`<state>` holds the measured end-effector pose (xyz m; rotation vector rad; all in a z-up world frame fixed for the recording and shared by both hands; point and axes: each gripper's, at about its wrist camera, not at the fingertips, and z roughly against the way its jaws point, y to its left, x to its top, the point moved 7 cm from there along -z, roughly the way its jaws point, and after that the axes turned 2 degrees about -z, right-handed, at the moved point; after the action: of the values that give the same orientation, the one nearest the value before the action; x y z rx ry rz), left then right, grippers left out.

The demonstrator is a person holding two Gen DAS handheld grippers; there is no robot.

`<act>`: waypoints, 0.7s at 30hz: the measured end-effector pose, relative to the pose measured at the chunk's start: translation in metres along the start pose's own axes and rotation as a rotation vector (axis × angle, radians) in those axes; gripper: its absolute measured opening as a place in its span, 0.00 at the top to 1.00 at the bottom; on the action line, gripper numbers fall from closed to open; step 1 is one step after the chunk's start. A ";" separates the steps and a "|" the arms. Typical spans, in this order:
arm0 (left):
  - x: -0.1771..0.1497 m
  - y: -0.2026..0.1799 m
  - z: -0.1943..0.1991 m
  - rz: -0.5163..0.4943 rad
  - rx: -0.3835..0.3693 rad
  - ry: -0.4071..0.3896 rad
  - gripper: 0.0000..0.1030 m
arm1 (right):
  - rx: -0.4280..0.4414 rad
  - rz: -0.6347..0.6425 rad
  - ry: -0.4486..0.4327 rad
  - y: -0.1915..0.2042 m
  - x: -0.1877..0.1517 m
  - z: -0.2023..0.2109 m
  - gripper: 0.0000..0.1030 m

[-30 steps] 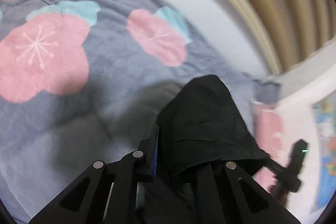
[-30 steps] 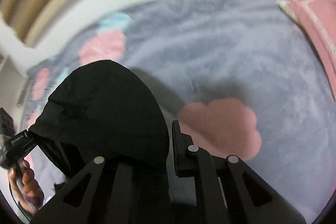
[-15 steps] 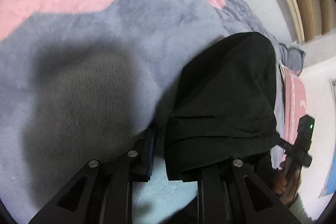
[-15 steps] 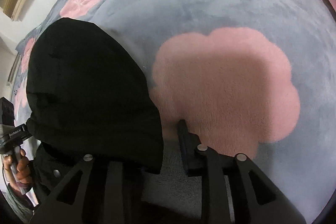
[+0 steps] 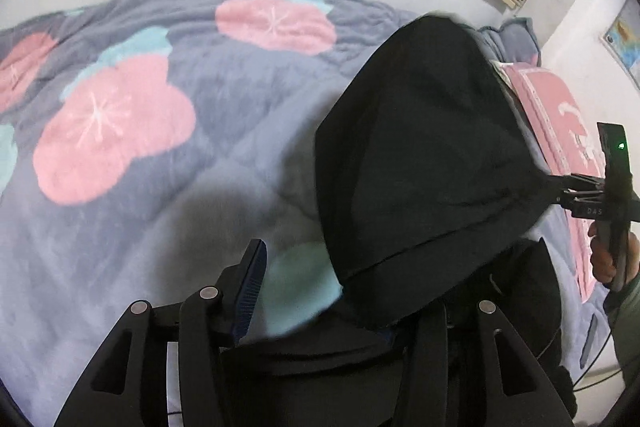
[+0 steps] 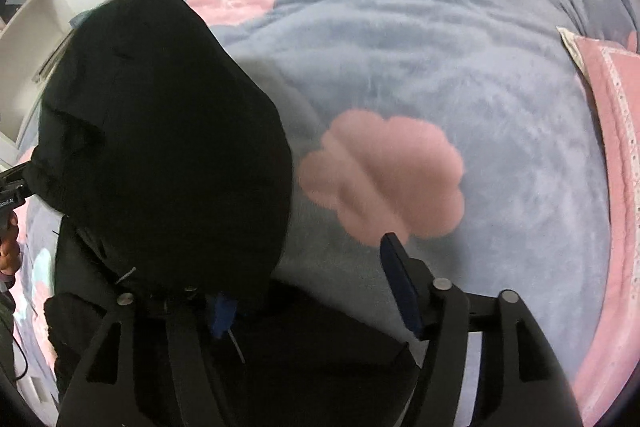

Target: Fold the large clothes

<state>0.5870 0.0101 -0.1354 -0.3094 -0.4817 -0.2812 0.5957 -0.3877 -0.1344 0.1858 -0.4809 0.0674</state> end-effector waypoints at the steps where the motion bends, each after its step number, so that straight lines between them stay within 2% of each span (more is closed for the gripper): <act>1: 0.005 0.000 -0.003 0.005 0.003 0.002 0.52 | 0.001 -0.011 0.000 0.000 0.001 -0.001 0.28; 3: 0.005 -0.004 -0.013 0.012 -0.017 0.017 0.51 | 0.003 -0.043 0.020 0.003 -0.002 -0.009 0.28; 8: -0.013 -0.018 -0.037 0.009 -0.058 0.104 0.51 | 0.081 -0.094 0.043 0.016 -0.020 -0.019 0.28; 10: -0.016 -0.019 -0.027 0.004 -0.067 0.086 0.51 | 0.114 -0.110 0.015 0.017 -0.015 -0.005 0.28; 12: -0.001 -0.021 -0.005 -0.001 -0.076 0.022 0.51 | 0.150 -0.125 -0.046 0.016 0.003 0.013 0.28; 14: 0.025 -0.025 0.015 -0.001 -0.097 -0.074 0.51 | 0.197 -0.148 -0.129 0.018 0.036 0.031 0.28; 15: 0.040 -0.027 0.021 0.002 -0.113 -0.113 0.48 | 0.212 -0.152 -0.149 0.022 0.045 0.030 0.27; 16: 0.052 -0.029 0.021 0.005 -0.119 -0.130 0.39 | 0.220 -0.151 -0.166 0.026 0.057 0.030 0.27; 18: 0.073 -0.028 0.005 0.009 -0.090 -0.134 0.36 | 0.174 -0.124 -0.185 0.037 0.076 0.017 0.27; 20: 0.081 -0.020 -0.027 0.032 -0.068 -0.094 0.36 | 0.133 -0.093 -0.156 0.050 0.082 -0.007 0.28; 21: 0.081 -0.012 -0.045 0.061 -0.062 -0.065 0.36 | 0.120 -0.079 -0.136 0.051 0.080 -0.014 0.34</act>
<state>0.6698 -0.0323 -0.1310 -0.3939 -0.5278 -0.2280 0.6674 -0.3329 -0.1013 0.3288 -0.6052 0.0059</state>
